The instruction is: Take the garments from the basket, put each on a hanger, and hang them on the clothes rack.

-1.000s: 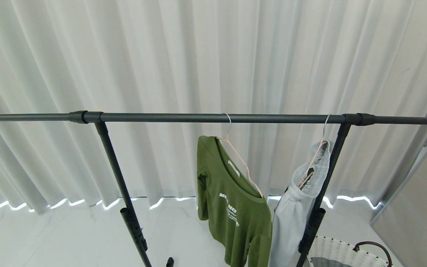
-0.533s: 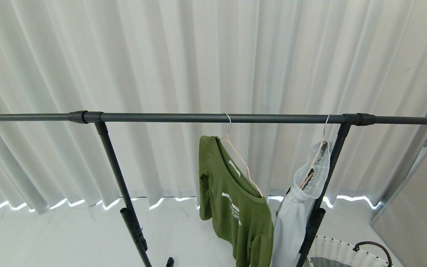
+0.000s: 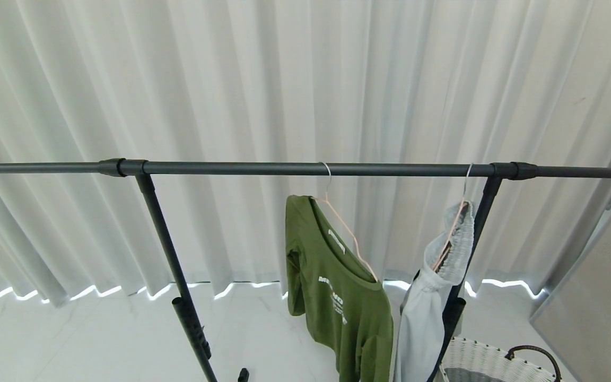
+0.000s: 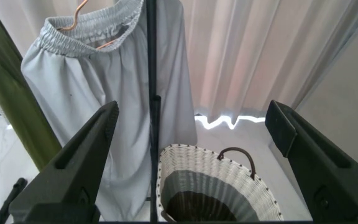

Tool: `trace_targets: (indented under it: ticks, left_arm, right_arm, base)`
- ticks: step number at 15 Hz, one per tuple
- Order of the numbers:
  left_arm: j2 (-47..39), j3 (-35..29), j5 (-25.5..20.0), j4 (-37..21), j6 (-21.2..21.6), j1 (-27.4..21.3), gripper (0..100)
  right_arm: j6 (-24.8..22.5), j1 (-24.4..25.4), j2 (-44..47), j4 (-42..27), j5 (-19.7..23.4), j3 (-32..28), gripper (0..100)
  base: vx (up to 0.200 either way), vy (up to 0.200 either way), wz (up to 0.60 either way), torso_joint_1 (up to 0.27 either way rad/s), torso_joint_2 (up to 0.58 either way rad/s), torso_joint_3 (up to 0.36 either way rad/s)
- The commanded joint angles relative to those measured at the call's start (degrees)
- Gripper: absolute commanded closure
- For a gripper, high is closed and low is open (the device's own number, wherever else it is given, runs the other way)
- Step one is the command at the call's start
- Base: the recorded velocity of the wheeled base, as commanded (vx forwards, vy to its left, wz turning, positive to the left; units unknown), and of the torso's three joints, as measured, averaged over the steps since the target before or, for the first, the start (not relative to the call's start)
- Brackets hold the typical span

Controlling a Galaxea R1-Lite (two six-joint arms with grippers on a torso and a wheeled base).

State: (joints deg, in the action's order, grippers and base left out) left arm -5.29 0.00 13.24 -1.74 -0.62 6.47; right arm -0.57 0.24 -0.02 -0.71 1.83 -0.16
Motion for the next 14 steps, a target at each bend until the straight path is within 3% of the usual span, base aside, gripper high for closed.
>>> trace_targets:
  ticks: [1,14]
  left_arm:
    - [-0.2,0.0,0.0,0.0,0.0,0.0,0]
    - [-0.2,0.0,0.0,0.0,0.0,0.0,0]
  right_arm:
    - [0.0,0.0,0.0,0.0,0.0,0.0,0]
    - [0.0,0.0,0.0,0.0,0.0,0.1,0]
  base:
    - [0.000,0.000,0.00,0.000,0.00,0.000]
    - [0.000,0.000,0.00,0.000,0.00,0.000]
